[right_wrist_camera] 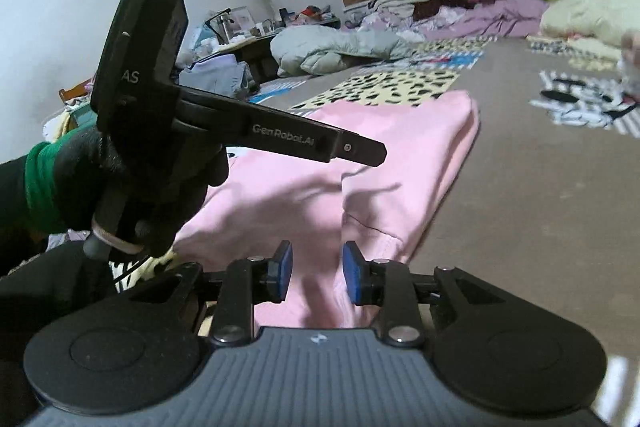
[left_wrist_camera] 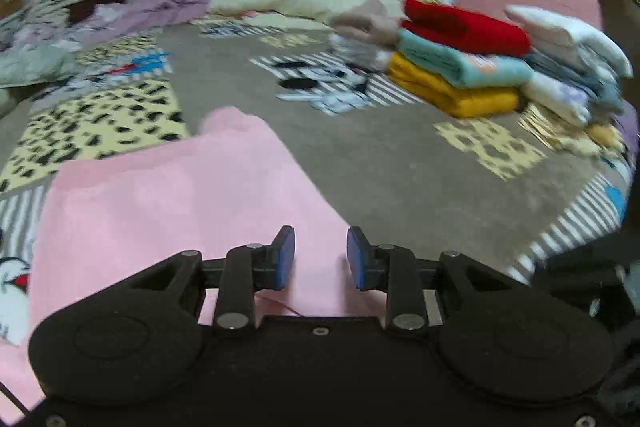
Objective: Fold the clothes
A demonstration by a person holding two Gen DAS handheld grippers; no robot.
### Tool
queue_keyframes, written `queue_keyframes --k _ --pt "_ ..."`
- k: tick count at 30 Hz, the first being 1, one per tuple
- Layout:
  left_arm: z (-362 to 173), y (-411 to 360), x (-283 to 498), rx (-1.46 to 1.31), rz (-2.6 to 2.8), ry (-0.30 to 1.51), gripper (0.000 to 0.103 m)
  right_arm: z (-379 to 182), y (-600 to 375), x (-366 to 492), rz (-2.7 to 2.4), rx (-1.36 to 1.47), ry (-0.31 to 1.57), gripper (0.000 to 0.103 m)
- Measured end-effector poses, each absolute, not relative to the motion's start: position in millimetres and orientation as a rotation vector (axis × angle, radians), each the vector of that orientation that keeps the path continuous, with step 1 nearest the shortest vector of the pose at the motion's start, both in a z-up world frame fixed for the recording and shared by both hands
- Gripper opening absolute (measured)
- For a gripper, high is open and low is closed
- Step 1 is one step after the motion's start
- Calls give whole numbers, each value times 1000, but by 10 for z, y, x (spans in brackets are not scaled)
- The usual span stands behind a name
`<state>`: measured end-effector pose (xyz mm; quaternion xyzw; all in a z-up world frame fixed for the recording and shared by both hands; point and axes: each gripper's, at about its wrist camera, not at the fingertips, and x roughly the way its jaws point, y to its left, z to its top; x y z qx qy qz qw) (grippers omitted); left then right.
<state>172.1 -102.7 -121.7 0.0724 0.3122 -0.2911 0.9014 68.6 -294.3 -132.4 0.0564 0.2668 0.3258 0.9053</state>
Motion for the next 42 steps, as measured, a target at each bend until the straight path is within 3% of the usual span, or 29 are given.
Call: queue_keyframes --k 3,5,7,14,16,19,24,34,42 --pt "-1465 -1114 1738 202 -609 742 27 -1340 -2980 678 636 110 524 31" --pt "-1535 -1131 1716 226 -608 707 28 -1377 -2975 715 619 114 520 33" --pt "-1498 -1127 1737 207 -598 723 28 -1560 -2807 846 650 50 672 35" --pt "-1333 -1008 1515 114 -609 659 28 -1355 -2640 397 572 -159 541 34" --pt "-1363 -975 1461 84 -623 668 28 -1315 -2644 310 549 -177 491 39" --pt "-1532 -1103 1427 179 -612 676 28 -1452 -2594 480 593 -139 591 52" --pt "-1381 -1019 1498 132 -614 713 29 -1488 -2468 468 574 -219 629 54" --pt "-1075 -23 1233 -113 -561 618 29 -1262 -2412 344 514 -287 411 54" --pt "-1118 899 1228 -347 -429 585 31 -1472 -2277 510 535 -271 568 56"
